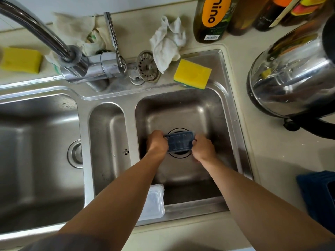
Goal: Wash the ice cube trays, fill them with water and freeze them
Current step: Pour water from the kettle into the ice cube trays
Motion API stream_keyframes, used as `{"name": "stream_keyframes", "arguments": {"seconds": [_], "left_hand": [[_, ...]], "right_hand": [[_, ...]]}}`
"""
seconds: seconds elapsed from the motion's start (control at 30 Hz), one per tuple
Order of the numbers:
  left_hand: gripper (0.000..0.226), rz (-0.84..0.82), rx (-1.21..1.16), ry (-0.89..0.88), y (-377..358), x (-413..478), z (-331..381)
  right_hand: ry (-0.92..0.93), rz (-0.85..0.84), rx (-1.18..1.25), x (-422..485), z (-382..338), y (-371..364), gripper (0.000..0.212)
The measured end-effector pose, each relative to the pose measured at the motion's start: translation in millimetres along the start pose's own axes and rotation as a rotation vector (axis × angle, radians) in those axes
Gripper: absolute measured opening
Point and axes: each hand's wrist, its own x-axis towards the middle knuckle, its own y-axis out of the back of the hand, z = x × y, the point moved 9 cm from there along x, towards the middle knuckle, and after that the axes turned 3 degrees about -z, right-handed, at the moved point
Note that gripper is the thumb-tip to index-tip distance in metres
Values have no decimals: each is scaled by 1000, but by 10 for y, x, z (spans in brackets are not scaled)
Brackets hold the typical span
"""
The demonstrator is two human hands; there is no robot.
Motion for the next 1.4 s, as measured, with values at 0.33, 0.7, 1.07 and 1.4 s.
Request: {"name": "stream_keyframes", "arguments": {"seconds": [0.33, 0.7, 1.07, 1.4], "left_hand": [[21, -83, 115, 27, 20, -14, 69], [55, 39, -100, -115, 313, -632, 425], [63, 300, -124, -191, 1062, -1587, 975], [41, 289, 91, -411, 1369, -2147, 1684]], "right_hand": [[16, -26, -2, -90, -66, -5, 27], [77, -36, 199, -691, -128, 502, 8], [314, -96, 236, -1604, -787, 1417, 21], [555, 58, -39, -1970, -1427, 2157, 57]]}}
